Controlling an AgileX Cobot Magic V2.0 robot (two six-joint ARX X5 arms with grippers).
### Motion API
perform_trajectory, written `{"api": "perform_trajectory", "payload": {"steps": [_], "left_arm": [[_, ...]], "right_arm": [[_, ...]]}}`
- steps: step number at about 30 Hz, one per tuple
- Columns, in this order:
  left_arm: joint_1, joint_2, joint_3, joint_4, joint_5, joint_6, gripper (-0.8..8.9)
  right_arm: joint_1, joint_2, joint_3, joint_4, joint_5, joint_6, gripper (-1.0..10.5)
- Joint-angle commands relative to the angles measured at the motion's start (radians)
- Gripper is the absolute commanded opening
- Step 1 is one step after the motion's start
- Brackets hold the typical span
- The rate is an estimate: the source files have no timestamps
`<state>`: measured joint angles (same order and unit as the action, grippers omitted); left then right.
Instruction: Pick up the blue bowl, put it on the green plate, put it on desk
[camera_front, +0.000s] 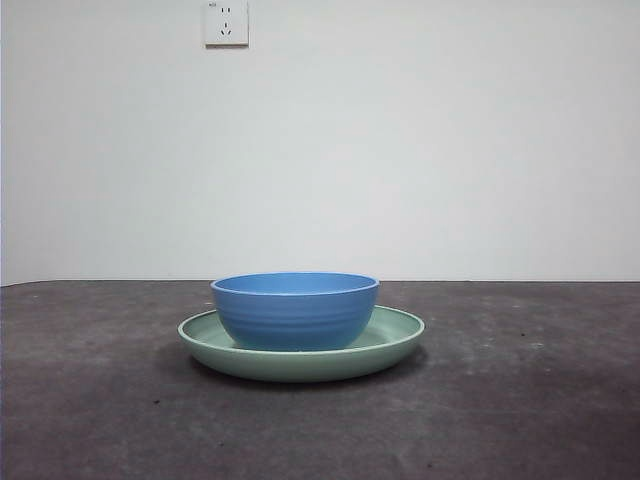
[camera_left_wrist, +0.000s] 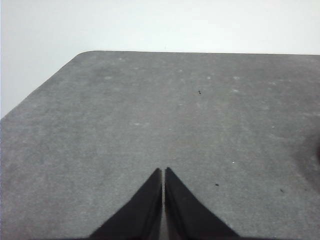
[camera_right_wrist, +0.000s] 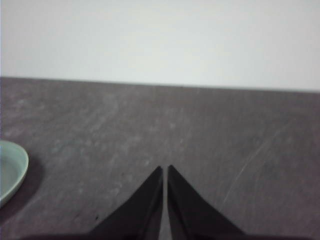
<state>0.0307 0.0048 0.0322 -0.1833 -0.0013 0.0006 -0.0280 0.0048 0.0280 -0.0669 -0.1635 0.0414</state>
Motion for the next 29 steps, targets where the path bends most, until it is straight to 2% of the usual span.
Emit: {"api": "perform_trajectory", "payload": {"steps": [1,7,29], "left_arm": [[0.003,-0.002,-0.020,-0.005,0.000,-0.009,0.10],[0.003,-0.002,-0.020,-0.005,0.000,-0.009,0.10],[0.003,-0.002,-0.020,-0.005,0.000,-0.009,0.09]], "right_arm": [[-0.002,-0.001,-0.018,-0.015,0.006,0.051,0.1],[-0.002,-0.001,-0.018,-0.105,0.013,0.051,0.1],[-0.002,-0.001,-0.017,-0.090,0.008,0.059,0.1]]}}
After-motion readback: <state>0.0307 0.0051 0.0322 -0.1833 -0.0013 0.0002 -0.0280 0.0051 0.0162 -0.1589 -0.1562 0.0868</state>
